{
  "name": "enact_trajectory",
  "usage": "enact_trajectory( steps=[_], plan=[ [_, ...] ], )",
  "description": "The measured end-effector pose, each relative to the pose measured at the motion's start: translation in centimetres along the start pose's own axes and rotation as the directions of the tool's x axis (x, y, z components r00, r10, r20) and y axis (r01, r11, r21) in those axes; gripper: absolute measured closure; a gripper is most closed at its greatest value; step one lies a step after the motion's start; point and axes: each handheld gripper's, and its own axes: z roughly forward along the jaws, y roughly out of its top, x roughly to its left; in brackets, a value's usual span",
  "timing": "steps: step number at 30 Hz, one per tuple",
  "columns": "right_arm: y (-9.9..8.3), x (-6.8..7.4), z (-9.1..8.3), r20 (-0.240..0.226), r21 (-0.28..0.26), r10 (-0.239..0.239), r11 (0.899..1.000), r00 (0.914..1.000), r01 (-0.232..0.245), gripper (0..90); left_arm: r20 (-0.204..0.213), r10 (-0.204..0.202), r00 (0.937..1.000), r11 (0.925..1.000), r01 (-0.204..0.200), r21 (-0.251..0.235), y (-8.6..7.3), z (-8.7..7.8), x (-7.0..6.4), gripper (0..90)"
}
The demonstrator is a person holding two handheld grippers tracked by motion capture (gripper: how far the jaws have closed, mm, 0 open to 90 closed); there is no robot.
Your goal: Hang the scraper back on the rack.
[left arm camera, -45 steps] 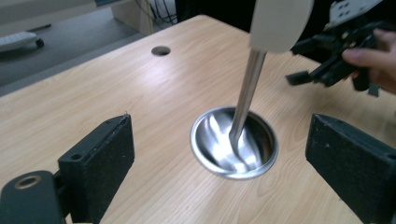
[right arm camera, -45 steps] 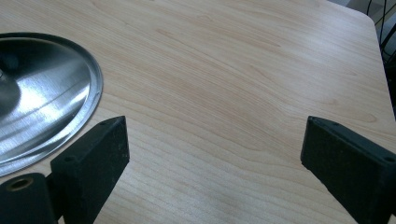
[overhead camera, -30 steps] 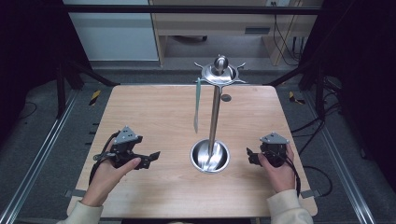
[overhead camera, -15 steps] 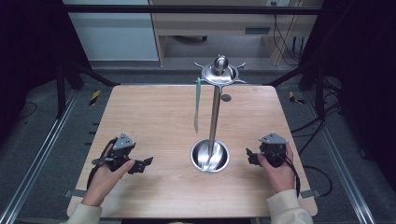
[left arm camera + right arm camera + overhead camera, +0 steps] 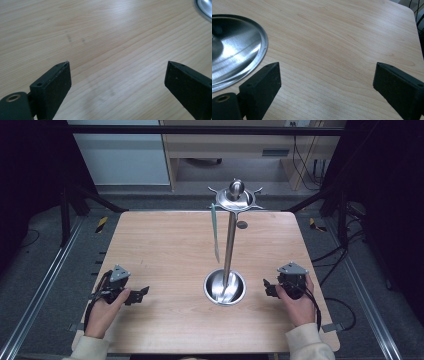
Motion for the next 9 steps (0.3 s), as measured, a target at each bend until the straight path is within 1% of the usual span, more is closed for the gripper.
enact_trajectory(
  steps=[1,2,3,6,9],
  plan=[
    [0.01,0.00,-0.03,0.000,0.000,0.000,1.000,1.0000,0.000,8.2,-0.016,-0.012,0.9998,0.9999,0.012,-0.002,-0.30,-0.10,0.26,7.0],
    [0.01,0.00,-0.03,0.000,0.000,0.000,1.000,1.0000,0.000,8.2,-0.022,-0.030,0.9993,0.9995,0.030,-0.010,-0.59,-0.18,0.53,7.0],
    [0.01,-0.01,-0.04,-0.002,-0.001,-0.001,1.000,1.0000,0.001,8.2,-0.026,-0.039,0.9989,0.9992,0.039,-0.012,-0.81,-0.23,0.76,7.0],
    [0.02,0.08,-0.04,-0.005,-0.002,0.003,1.000,1.0000,-0.003,8.2,-0.064,-0.036,0.9973,0.9994,0.036,-0.003,-1.21,-0.29,1.19,7.0],
    [0.05,0.10,-0.02,-0.005,-0.001,0.005,1.000,1.0000,-0.005,8.2,-0.068,-0.032,0.9972,0.9994,0.031,-0.012,-1.21,-0.38,1.08,7.0]
  ],
)
